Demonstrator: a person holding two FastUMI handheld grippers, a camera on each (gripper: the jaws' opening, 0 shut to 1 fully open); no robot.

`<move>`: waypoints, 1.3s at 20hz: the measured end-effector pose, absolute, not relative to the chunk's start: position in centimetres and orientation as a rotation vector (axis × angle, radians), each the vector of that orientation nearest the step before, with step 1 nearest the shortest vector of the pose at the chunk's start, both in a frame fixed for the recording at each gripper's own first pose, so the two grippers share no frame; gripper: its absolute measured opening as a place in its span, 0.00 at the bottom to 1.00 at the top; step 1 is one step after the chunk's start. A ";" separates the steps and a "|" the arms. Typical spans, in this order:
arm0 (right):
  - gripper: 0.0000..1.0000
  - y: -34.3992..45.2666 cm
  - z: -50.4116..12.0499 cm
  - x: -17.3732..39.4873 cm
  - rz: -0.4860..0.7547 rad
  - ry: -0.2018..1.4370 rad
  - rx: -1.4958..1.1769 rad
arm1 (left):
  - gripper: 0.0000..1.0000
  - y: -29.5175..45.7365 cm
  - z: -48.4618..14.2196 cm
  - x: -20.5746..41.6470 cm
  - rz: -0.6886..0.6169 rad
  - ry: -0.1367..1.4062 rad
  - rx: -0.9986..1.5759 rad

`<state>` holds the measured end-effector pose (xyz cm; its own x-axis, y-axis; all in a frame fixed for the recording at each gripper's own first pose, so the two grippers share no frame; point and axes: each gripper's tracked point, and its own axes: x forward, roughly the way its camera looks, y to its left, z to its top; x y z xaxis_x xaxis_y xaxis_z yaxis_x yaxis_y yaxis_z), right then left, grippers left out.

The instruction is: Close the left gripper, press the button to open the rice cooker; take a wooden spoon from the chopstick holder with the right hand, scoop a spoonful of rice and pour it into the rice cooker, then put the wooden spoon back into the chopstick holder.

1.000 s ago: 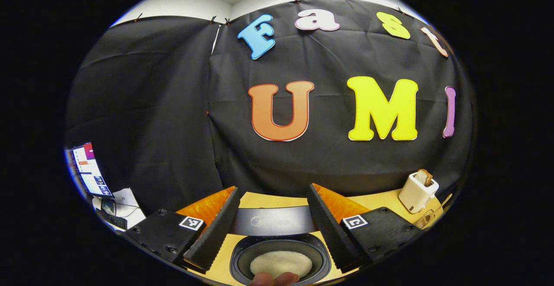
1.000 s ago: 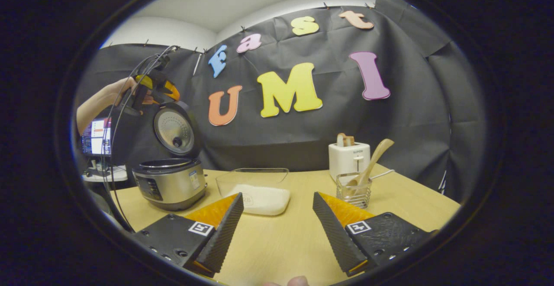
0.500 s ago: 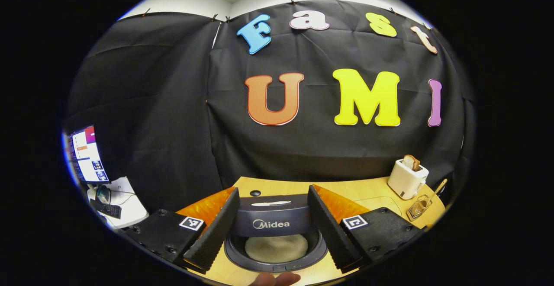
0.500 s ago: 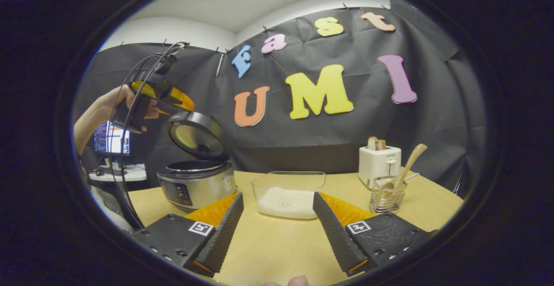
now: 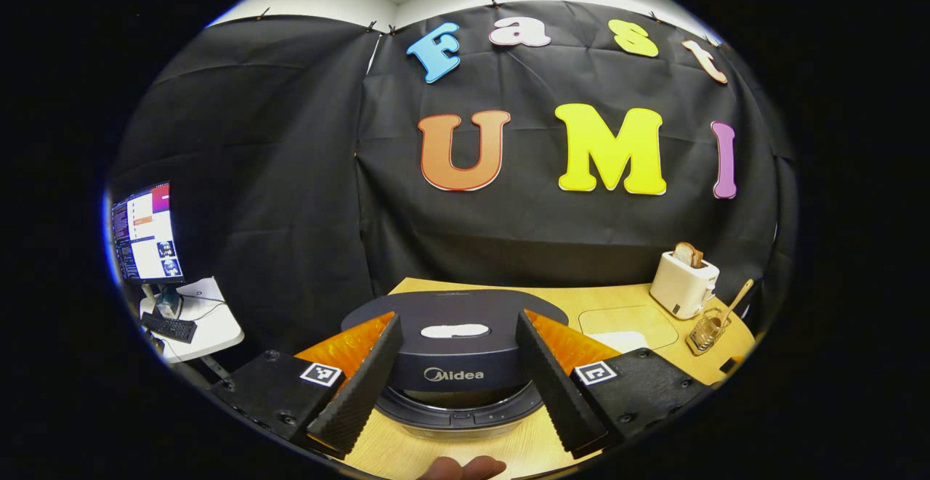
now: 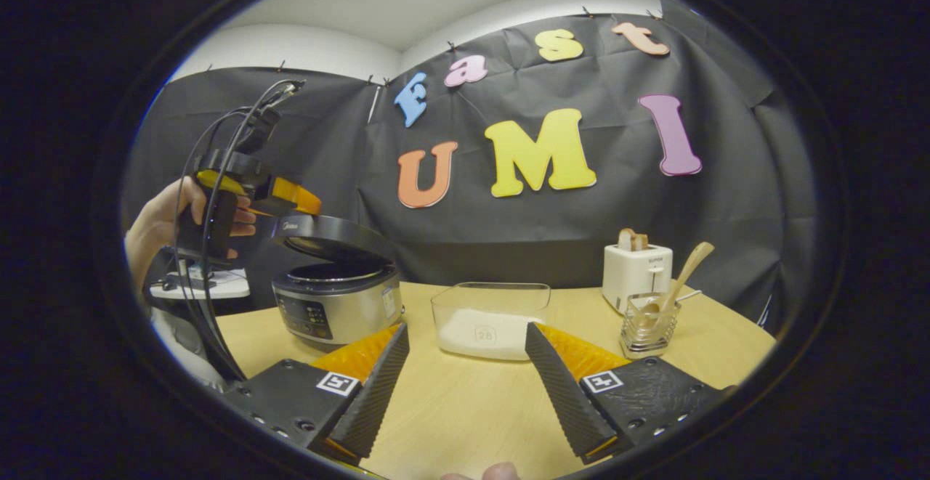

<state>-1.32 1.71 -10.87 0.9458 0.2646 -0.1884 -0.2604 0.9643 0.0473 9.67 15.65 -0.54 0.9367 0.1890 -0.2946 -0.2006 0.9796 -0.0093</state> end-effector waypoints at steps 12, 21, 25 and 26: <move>0.95 -0.2 -10.9 -2.6 0.216 0.200 0.044 | 1.00 14.9 -6.0 7.4 0.201 0.295 -0.050; 0.92 0.7 -10.9 -2.3 0.251 0.201 0.096 | 1.00 14.7 -7.1 7.3 0.220 0.229 -0.020; 0.95 1.3 -11.4 -1.9 0.254 0.216 0.078 | 1.00 14.8 -7.0 7.3 0.211 0.217 -0.026; 0.96 1.4 -11.3 -1.7 0.253 0.217 0.076 | 1.00 14.8 -6.7 7.3 0.209 0.207 -0.024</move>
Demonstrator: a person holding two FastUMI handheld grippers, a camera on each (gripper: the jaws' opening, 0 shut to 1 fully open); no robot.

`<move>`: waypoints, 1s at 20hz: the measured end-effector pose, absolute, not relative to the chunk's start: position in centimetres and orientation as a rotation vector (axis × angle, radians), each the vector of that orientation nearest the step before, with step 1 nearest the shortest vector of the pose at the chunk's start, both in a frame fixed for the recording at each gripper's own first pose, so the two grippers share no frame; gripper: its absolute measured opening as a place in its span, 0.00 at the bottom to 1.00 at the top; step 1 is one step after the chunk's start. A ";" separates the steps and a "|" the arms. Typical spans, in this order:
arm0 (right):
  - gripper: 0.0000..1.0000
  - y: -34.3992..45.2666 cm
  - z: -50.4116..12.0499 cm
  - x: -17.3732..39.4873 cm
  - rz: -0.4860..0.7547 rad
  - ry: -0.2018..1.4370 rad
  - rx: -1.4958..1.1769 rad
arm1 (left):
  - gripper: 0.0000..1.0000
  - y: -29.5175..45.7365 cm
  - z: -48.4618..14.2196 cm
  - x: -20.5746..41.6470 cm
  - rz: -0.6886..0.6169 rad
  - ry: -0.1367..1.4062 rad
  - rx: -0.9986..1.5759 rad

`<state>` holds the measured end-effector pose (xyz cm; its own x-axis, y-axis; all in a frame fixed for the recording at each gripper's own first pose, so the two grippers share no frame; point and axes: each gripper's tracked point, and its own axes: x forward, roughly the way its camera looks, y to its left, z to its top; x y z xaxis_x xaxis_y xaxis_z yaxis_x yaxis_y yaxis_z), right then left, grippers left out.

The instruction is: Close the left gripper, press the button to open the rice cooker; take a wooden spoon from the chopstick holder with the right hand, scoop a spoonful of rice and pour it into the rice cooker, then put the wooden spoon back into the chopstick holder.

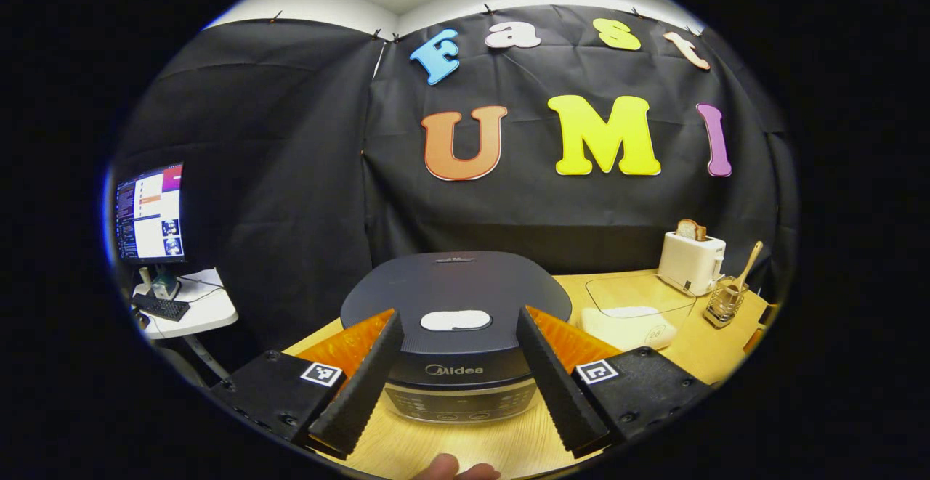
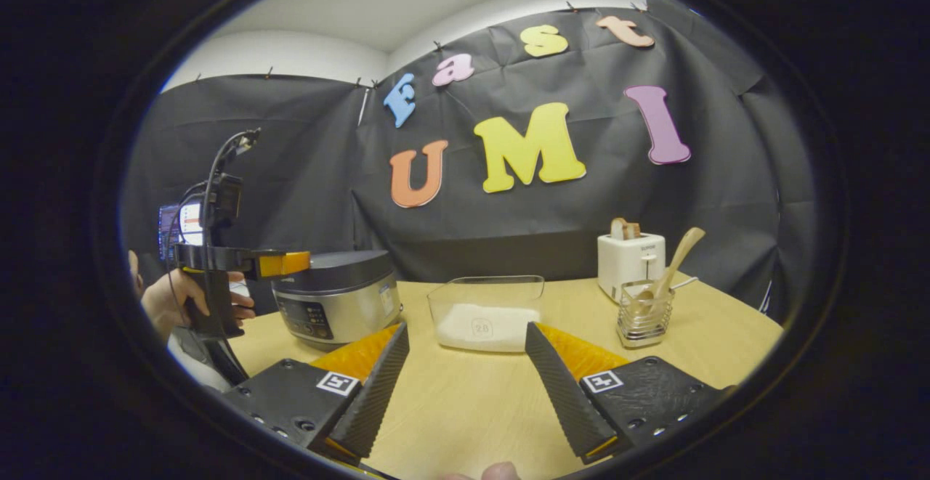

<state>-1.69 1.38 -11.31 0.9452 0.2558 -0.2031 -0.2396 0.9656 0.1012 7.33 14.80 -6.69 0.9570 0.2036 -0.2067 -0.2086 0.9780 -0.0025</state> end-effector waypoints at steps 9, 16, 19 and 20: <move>0.96 1.3 -10.8 -1.4 0.234 0.203 0.076 | 1.00 15.6 -6.3 6.7 0.273 0.198 0.016; 0.95 -1.3 -7.5 -0.3 0.170 0.124 0.052 | 1.00 12.3 -0.5 5.5 0.229 0.072 0.009; 0.95 -2.8 -6.6 0.2 0.124 0.119 0.053 | 0.99 10.3 1.1 4.7 0.198 0.038 0.001; 0.95 -3.2 -6.3 0.2 0.113 0.118 0.052 | 0.99 9.4 1.2 4.4 0.181 0.040 0.006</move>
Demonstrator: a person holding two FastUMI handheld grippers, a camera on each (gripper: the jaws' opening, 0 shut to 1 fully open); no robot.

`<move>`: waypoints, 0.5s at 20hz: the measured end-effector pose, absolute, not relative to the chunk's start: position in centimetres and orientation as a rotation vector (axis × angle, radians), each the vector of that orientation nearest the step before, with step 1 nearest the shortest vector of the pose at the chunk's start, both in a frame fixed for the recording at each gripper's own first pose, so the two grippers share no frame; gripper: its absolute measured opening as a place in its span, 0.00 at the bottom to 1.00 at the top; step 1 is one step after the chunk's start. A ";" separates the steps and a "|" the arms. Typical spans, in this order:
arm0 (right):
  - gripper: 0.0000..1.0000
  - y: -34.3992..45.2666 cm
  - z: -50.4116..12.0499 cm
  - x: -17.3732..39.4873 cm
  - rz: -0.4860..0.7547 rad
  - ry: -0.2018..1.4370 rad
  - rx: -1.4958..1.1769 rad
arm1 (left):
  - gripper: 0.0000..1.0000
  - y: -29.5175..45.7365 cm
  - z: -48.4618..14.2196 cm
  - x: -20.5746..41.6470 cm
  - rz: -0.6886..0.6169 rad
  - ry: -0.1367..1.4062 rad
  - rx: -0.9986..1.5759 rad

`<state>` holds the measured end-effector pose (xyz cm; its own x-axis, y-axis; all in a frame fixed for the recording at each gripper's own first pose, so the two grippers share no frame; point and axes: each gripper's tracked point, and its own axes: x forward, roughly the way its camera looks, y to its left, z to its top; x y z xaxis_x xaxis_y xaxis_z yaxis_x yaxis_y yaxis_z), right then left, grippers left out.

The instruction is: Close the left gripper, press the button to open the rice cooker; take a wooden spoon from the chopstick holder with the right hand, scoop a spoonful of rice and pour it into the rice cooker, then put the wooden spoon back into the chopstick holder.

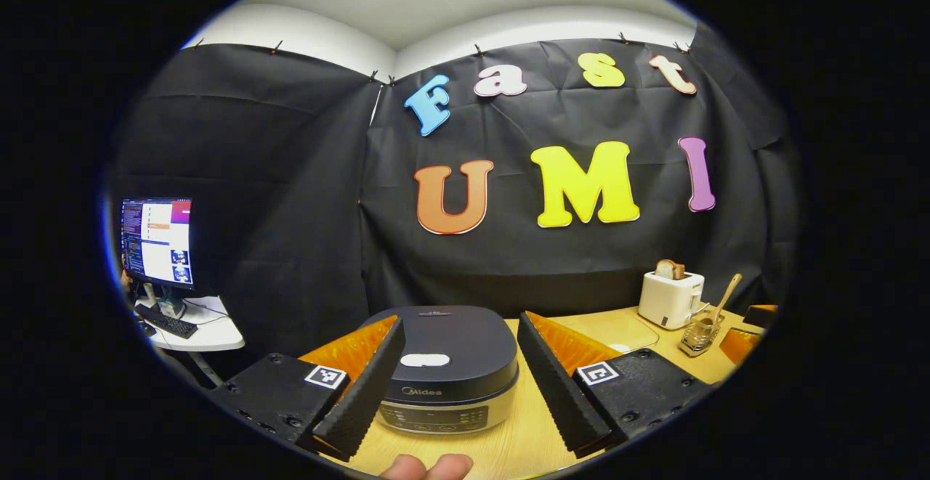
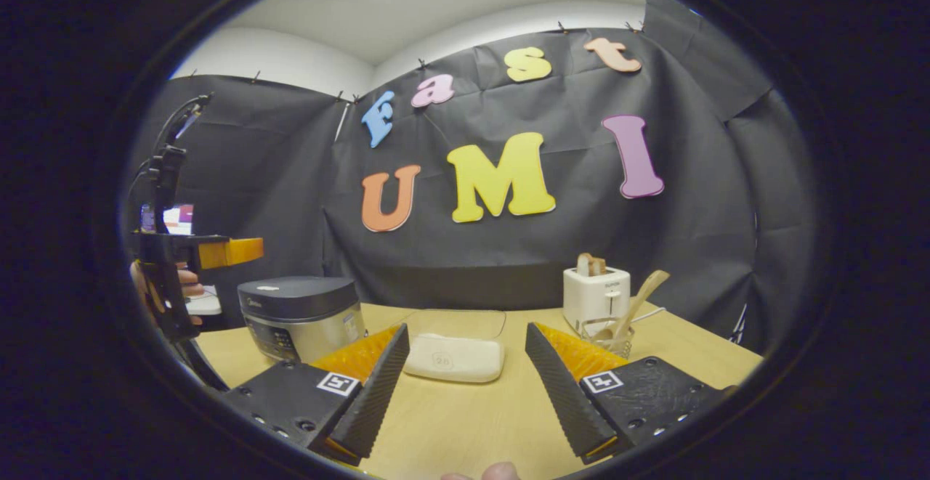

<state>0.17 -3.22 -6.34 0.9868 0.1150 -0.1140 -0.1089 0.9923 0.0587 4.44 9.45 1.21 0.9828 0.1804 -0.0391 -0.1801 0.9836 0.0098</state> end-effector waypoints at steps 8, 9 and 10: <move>0.95 -4.4 -2.2 -1.0 0.060 0.046 0.027 | 0.99 3.4 1.5 2.2 0.093 -0.022 0.061; 0.95 -4.6 -1.7 -1.3 0.052 0.037 0.019 | 0.99 2.9 1.2 2.0 0.083 -0.018 0.061; 0.91 -4.7 -1.4 -1.4 0.042 0.030 0.016 | 0.99 2.5 1.0 1.7 0.076 -0.017 0.058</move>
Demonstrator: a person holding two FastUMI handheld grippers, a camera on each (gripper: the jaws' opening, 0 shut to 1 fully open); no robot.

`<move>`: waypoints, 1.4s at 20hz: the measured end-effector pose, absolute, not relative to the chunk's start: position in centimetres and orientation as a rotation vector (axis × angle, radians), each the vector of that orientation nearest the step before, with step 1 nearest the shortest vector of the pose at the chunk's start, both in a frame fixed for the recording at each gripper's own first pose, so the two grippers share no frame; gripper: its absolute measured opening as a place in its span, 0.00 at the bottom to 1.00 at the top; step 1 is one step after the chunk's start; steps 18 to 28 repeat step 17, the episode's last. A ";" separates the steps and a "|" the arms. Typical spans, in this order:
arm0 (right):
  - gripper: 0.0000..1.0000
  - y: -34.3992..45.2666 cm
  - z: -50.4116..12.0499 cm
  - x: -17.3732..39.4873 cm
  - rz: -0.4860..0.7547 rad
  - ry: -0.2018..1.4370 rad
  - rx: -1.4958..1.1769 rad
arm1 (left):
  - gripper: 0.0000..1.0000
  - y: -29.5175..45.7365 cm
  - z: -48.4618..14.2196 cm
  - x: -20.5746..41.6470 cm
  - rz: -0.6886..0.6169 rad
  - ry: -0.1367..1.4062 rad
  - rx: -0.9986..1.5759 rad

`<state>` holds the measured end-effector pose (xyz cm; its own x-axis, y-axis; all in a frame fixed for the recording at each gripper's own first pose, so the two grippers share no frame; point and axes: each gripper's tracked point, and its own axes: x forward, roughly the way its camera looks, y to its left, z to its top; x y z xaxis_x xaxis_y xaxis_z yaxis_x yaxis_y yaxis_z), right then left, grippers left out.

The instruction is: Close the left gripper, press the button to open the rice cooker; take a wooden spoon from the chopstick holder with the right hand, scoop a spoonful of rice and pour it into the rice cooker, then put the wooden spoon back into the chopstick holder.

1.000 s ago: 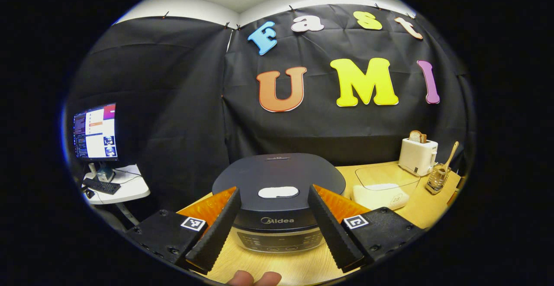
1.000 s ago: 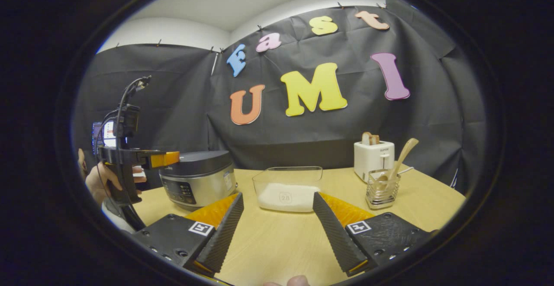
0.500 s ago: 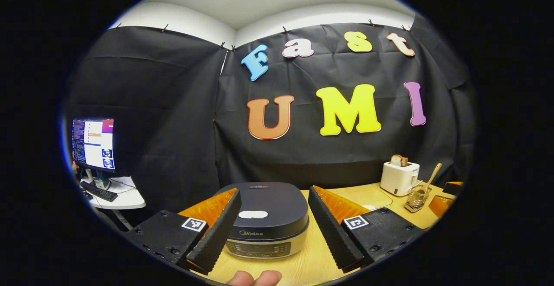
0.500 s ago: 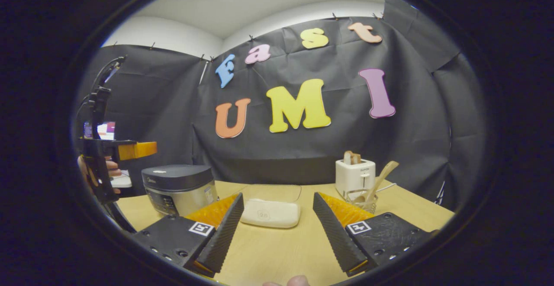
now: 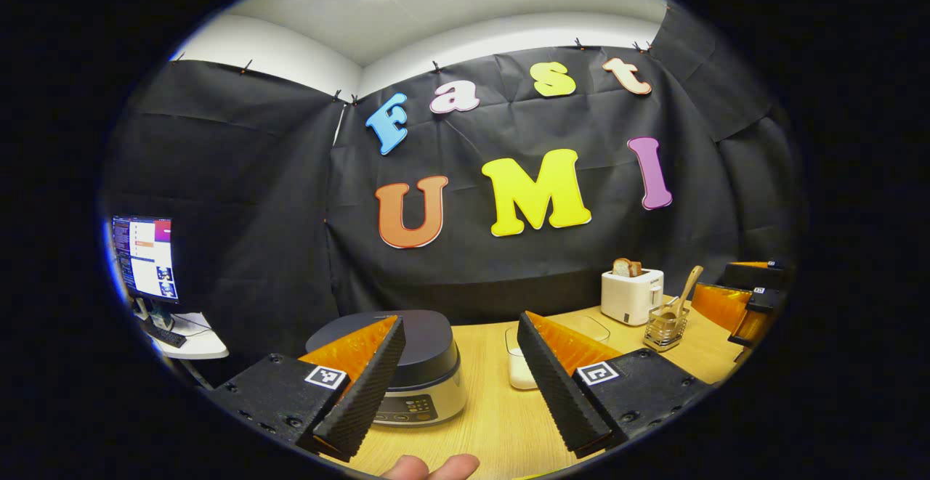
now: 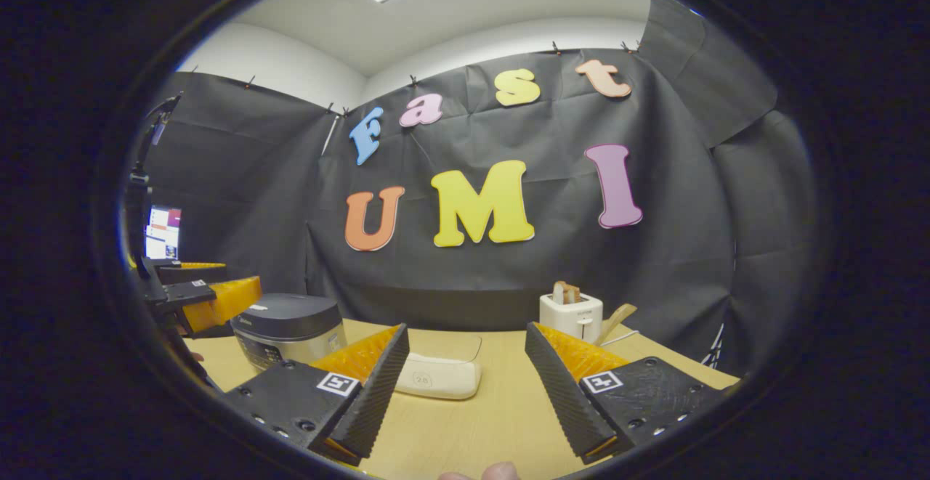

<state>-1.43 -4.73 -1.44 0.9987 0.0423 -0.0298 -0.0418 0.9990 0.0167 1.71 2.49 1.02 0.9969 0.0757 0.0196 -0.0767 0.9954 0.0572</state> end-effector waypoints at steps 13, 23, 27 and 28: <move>0.95 -4.4 -1.0 -2.9 -0.034 0.040 -0.040 | 0.99 -1.2 -1.4 0.7 -0.020 -0.011 0.029; 0.95 -3.5 -0.9 -2.9 -0.027 0.036 -0.044 | 0.99 -0.4 -1.6 0.6 -0.005 0.001 0.028; 0.95 -3.5 -0.9 -2.9 -0.027 0.036 -0.044 | 0.99 -0.4 -1.6 0.6 -0.005 0.001 0.028; 0.95 -3.5 -0.9 -2.9 -0.027 0.036 -0.044 | 0.99 -0.4 -1.6 0.6 -0.005 0.001 0.028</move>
